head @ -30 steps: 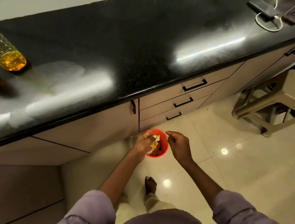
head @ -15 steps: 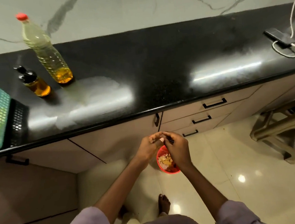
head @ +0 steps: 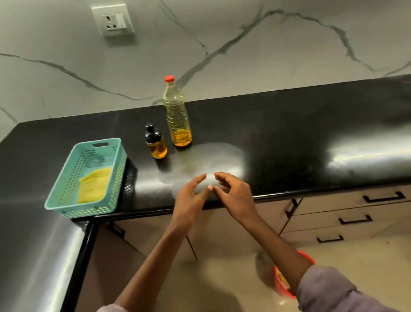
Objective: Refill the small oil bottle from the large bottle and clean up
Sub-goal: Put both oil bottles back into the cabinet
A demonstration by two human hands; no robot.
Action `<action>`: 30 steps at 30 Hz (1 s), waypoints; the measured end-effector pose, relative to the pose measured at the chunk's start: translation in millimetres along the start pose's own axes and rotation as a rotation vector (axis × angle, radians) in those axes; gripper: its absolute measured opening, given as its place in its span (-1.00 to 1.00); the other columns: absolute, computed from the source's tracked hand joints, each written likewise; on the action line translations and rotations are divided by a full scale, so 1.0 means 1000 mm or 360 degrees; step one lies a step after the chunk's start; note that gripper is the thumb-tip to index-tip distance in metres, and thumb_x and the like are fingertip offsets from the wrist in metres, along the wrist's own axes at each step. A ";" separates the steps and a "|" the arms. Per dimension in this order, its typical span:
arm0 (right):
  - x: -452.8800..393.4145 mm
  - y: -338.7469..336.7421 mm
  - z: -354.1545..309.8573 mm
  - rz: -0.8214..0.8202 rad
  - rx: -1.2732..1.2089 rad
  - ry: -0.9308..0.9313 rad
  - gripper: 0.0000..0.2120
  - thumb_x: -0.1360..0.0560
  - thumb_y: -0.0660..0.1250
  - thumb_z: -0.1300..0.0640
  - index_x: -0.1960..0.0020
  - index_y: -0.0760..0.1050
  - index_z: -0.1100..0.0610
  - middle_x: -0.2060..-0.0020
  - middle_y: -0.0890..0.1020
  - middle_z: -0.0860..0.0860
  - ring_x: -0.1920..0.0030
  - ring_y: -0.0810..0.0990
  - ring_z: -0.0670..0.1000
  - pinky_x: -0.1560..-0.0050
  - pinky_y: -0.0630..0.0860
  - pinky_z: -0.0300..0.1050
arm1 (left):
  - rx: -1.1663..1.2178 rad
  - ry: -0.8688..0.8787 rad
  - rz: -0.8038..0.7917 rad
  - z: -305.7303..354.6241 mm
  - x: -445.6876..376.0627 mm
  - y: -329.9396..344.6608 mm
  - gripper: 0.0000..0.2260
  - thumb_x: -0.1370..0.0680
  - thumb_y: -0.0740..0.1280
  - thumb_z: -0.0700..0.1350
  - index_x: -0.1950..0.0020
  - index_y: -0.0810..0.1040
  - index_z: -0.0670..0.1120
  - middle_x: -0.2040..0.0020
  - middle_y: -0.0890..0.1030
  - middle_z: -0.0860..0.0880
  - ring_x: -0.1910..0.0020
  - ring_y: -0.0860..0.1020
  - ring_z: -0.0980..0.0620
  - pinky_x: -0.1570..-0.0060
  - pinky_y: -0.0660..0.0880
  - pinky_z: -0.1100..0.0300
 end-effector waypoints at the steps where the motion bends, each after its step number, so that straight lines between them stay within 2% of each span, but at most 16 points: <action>1: -0.005 0.006 -0.007 -0.0002 -0.0004 -0.0018 -0.60 -0.45 0.43 0.17 -0.26 0.50 0.18 -0.13 0.62 0.06 -0.09 0.59 -0.05 -0.14 0.53 -0.18 | 0.0022 0.0020 0.0060 0.000 -0.003 -0.014 -0.56 -0.53 0.38 -0.04 -0.39 0.43 -0.05 -0.34 0.48 0.00 -0.25 0.48 0.15 -0.29 0.42 0.11; 3: -0.016 0.017 -0.017 -0.0016 0.0030 -0.0060 -0.57 -0.45 0.43 0.13 -0.28 0.47 0.16 -0.16 0.60 0.05 -0.11 0.57 -0.05 -0.13 0.53 -0.18 | 0.0033 0.0044 0.0182 0.000 -0.010 -0.039 -0.53 -0.53 0.37 -0.01 -0.42 0.39 -0.03 -0.35 0.44 0.05 -0.20 0.48 0.23 -0.23 0.42 0.19; 6: -0.035 0.029 -0.024 -0.0036 0.0110 -0.0099 -0.54 -0.45 0.43 0.09 -0.31 0.45 0.14 -0.20 0.58 0.04 -0.16 0.55 -0.04 -0.14 0.52 -0.18 | -0.0029 0.0055 0.0349 -0.001 -0.027 -0.064 -0.49 -0.53 0.37 -0.01 -0.45 0.34 -0.02 -0.43 0.40 -0.01 -0.37 0.36 0.11 -0.33 0.33 0.11; 11: -0.076 0.047 -0.018 -0.0097 0.0181 -0.0117 -0.49 -0.43 0.45 0.06 -0.33 0.42 0.14 -0.22 0.56 0.07 -0.22 0.52 0.00 -0.19 0.51 -0.12 | -0.0039 0.0097 0.0487 0.003 -0.060 -0.082 -0.38 -0.51 0.40 -0.07 -0.52 0.22 -0.01 -0.48 0.32 -0.04 -0.41 0.27 0.10 -0.33 0.23 0.17; 14: -0.106 0.057 -0.014 -0.0158 0.0192 -0.0135 -0.45 -0.43 0.45 0.04 -0.35 0.39 0.14 -0.24 0.54 0.09 -0.25 0.49 0.01 -0.21 0.48 -0.13 | -0.0041 0.0034 0.0568 0.000 -0.083 -0.090 -0.27 -0.51 0.40 -0.06 -0.56 0.04 0.05 -0.56 0.10 -0.09 -0.54 0.03 -0.03 -0.43 0.05 0.03; 16: -0.131 0.065 -0.010 -0.0191 0.0194 -0.0153 -0.42 -0.42 0.45 0.02 -0.37 0.37 0.14 -0.25 0.53 0.08 -0.26 0.48 0.02 -0.21 0.46 -0.13 | -0.0069 -0.0020 0.0613 -0.006 -0.105 -0.094 -0.19 -0.50 0.41 -0.04 -0.56 -0.07 0.05 -0.57 0.02 -0.11 -0.55 -0.06 -0.07 -0.45 0.00 -0.03; 19: -0.166 0.075 0.000 -0.0229 0.0150 -0.0148 -0.36 -0.40 0.47 0.02 -0.39 0.33 0.15 -0.26 0.51 0.09 -0.26 0.47 0.03 -0.23 0.44 -0.15 | -0.0033 -0.0118 0.0690 -0.023 -0.136 -0.101 -0.07 -0.45 0.46 -0.01 -0.56 -0.16 0.01 -0.57 0.01 -0.11 -0.55 -0.02 -0.10 -0.47 0.04 -0.06; 22: -0.203 0.085 0.010 -0.0274 0.0109 -0.0089 -0.26 -0.38 0.49 0.03 -0.44 0.23 0.15 -0.33 0.42 0.10 -0.31 0.41 0.03 -0.22 0.32 -0.26 | 0.0052 -0.0283 0.0762 -0.045 -0.169 -0.105 0.03 -0.40 0.51 0.02 -0.56 -0.21 -0.05 -0.57 -0.01 -0.14 -0.54 0.04 -0.09 -0.48 0.06 -0.03; 27: -0.255 0.106 0.039 -0.0468 0.0160 0.0073 0.06 -0.31 0.54 -0.02 -0.53 -0.09 0.16 -0.50 0.12 0.13 -0.48 0.14 0.09 -0.41 0.20 -0.04 | 0.0067 -0.0514 0.0905 -0.076 -0.202 -0.109 0.11 -0.33 0.56 0.05 -0.55 -0.21 -0.13 -0.55 0.09 -0.17 -0.51 0.16 -0.10 -0.46 0.15 0.00; 30: -0.276 0.119 0.055 -0.0568 0.0139 0.0166 0.14 -0.25 0.57 -0.04 -0.53 -0.13 0.17 -0.51 0.08 0.14 -0.50 0.09 0.11 -0.44 0.15 -0.01 | 0.0063 -0.0531 0.0991 -0.086 -0.210 -0.112 0.13 -0.32 0.57 0.01 -0.56 -0.22 -0.11 -0.56 0.06 -0.16 -0.51 0.14 -0.09 -0.47 0.12 0.05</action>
Point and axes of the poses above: each hand's wrist, its own x-axis away from the middle knuckle, its own y-axis out of the palm, z = x × y, the point moved 8 cm from there along -x, towards the middle knuckle
